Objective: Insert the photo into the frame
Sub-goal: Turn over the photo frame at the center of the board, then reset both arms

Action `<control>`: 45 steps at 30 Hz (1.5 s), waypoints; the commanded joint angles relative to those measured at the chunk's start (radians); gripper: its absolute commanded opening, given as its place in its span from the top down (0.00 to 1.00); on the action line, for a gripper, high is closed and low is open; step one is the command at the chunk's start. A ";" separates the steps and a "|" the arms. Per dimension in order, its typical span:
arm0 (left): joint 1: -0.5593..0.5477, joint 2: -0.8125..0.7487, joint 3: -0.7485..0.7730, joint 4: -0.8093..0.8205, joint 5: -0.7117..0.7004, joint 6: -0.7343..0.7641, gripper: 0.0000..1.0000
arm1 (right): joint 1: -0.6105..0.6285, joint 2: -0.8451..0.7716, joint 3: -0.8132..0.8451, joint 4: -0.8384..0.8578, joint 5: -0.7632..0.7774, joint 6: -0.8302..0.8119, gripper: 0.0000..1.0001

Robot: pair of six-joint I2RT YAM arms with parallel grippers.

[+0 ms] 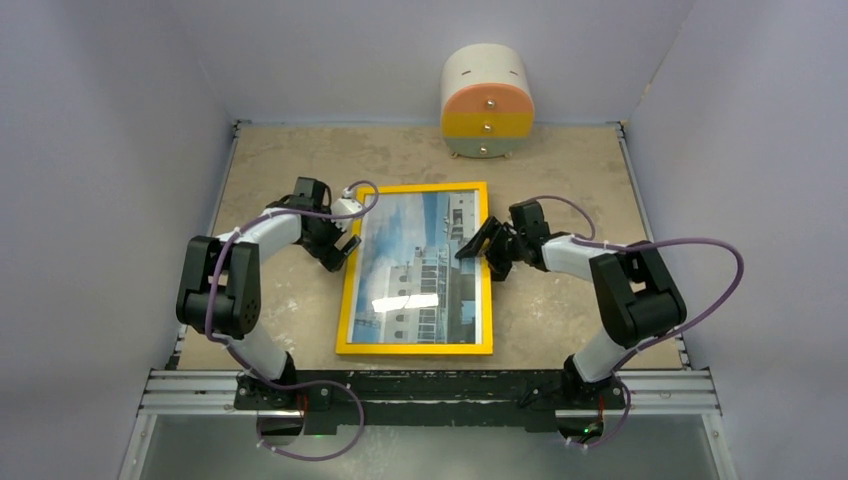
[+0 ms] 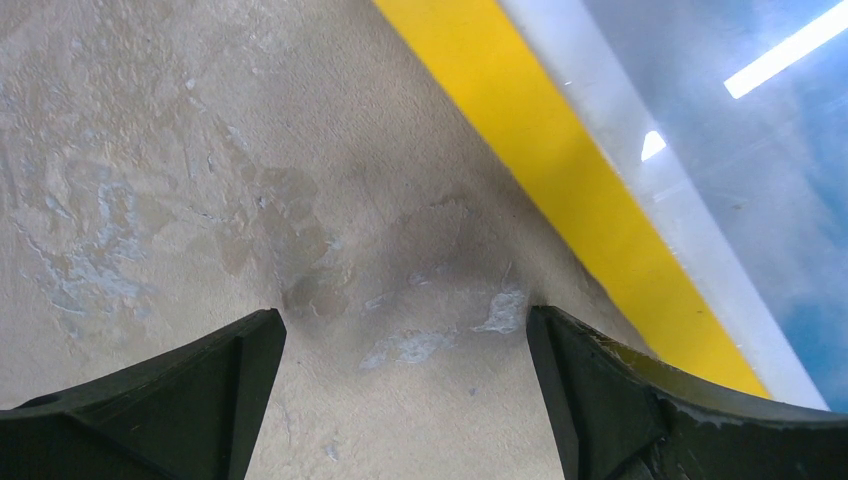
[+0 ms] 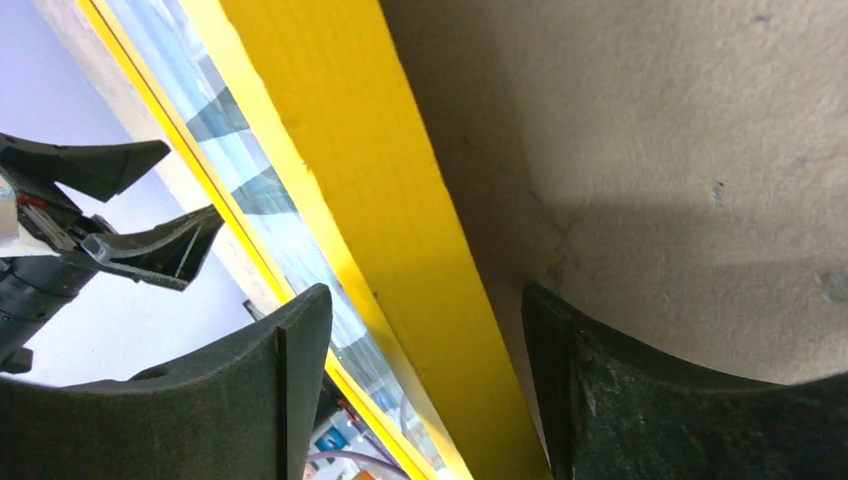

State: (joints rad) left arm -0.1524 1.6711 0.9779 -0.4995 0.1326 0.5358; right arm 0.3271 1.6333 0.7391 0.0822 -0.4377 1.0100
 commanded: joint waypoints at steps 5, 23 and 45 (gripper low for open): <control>0.004 0.060 0.040 0.006 0.033 -0.031 0.01 | 0.007 0.027 0.137 -0.155 0.247 -0.101 0.17; -0.016 0.079 0.136 -0.030 0.100 -0.089 0.03 | -0.002 -0.109 0.178 -0.387 0.502 -0.240 0.01; 0.126 -0.298 -0.465 1.026 0.058 -0.345 0.00 | -0.026 -0.250 -0.144 0.204 1.280 -0.667 0.01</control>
State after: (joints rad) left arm -0.0265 1.3273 0.6102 0.2115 0.1905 0.2886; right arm 0.3050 1.3388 0.5739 0.1379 0.6910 0.4473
